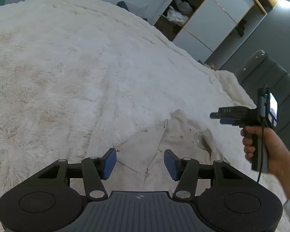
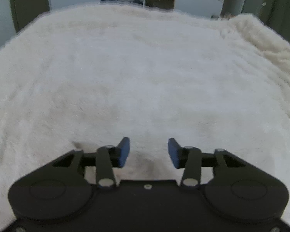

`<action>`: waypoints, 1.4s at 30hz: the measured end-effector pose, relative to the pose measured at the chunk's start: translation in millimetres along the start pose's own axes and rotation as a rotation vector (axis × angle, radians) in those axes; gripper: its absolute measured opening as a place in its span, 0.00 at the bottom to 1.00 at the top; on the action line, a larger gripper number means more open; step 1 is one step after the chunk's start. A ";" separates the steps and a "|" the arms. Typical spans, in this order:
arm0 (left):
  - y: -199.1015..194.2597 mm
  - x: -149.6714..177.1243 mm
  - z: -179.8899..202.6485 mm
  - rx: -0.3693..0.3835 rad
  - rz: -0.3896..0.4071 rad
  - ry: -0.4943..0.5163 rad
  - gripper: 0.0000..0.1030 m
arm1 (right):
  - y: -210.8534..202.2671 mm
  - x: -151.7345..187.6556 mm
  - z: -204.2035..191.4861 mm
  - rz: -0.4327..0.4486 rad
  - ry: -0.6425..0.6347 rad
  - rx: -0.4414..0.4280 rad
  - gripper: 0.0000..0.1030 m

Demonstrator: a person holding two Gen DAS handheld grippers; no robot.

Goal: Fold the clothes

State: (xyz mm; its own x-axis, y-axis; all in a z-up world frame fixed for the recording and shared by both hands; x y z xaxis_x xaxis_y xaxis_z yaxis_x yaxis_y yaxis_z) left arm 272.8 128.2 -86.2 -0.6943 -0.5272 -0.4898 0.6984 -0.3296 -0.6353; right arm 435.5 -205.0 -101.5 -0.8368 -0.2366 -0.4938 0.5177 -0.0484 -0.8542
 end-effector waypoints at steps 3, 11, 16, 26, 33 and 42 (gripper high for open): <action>3.6 -0.4 0.5 -0.004 -0.008 0.005 0.48 | 29.2 -4.5 8.8 -0.111 0.030 -0.055 0.52; 7.9 -6.2 -2.0 -0.008 -0.008 0.006 0.49 | 54.3 -0.3 36.8 -0.150 0.188 -0.111 0.04; 9.8 -7.9 -4.2 -0.011 -0.008 0.002 0.49 | 31.1 3.1 31.8 0.028 0.096 0.039 0.05; 8.1 -7.0 -4.3 -0.016 -0.003 0.003 0.49 | -15.5 7.4 8.7 0.075 -0.081 0.010 0.25; 8.7 -4.9 -2.5 -0.016 -0.008 0.012 0.49 | 6.9 35.0 -60.2 -0.101 -0.198 -0.078 0.24; 4.7 -10.0 -5.9 -0.013 0.003 0.004 0.50 | -20.3 55.4 -51.1 -0.017 -0.084 -0.029 0.00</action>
State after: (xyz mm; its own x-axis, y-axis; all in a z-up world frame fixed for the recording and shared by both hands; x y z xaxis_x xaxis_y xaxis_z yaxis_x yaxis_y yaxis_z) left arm 282.0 136.5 -87.7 -0.6928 -0.5253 -0.4940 0.6983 -0.3177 -0.6415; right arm 369.5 -167.6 -119.8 -0.8268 -0.3163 -0.4651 0.4974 -0.0250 -0.8672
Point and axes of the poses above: each gripper's, at about its wrist camera, not at the fingertips, and y roughly the way its jaws point, z to its right, x to its underside, the point moved 3 cm from there along y, roughly the way its jaws point, and after that the axes turned 11 degrees about -y, right-handed, at the moved point
